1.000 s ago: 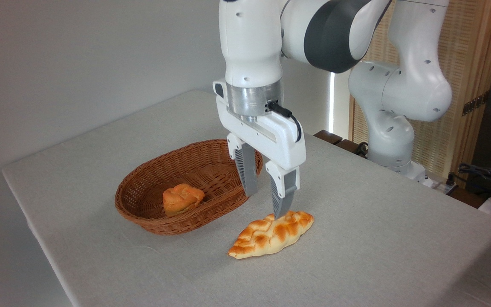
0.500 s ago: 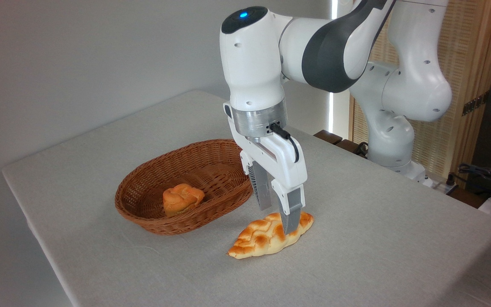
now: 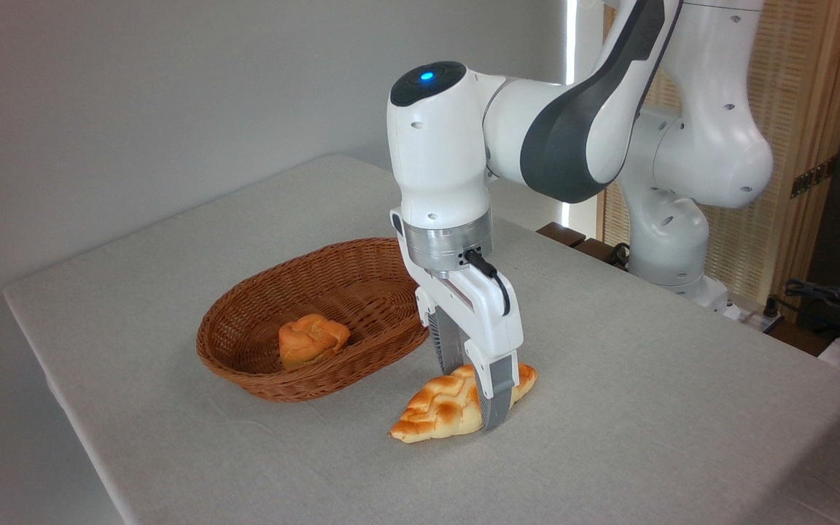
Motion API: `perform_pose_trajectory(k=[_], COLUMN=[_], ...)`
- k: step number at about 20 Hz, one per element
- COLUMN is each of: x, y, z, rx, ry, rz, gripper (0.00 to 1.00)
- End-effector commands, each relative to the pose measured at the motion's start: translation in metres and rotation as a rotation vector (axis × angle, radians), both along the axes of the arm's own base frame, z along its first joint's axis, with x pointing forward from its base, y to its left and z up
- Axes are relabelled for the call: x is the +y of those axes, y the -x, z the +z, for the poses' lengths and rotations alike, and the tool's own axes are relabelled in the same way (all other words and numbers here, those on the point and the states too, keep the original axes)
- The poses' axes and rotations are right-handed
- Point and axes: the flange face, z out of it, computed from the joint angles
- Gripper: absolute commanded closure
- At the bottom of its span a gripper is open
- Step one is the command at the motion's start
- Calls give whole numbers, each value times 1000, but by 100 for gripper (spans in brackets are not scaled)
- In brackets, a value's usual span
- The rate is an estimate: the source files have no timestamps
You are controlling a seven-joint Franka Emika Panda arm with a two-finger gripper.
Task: Put bread into the basket
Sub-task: 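Lower the gripper and close it on the braided bread's end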
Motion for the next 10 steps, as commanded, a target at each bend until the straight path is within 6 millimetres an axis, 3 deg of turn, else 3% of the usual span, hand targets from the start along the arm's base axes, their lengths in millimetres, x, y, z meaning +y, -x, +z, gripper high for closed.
perform_pose_trajectory(k=[1, 10], x=[2, 5], y=[1, 1], z=[3, 5], rx=[-19, -17], ry=[-8, -7], rz=[-22, -43], gripper=[66, 66])
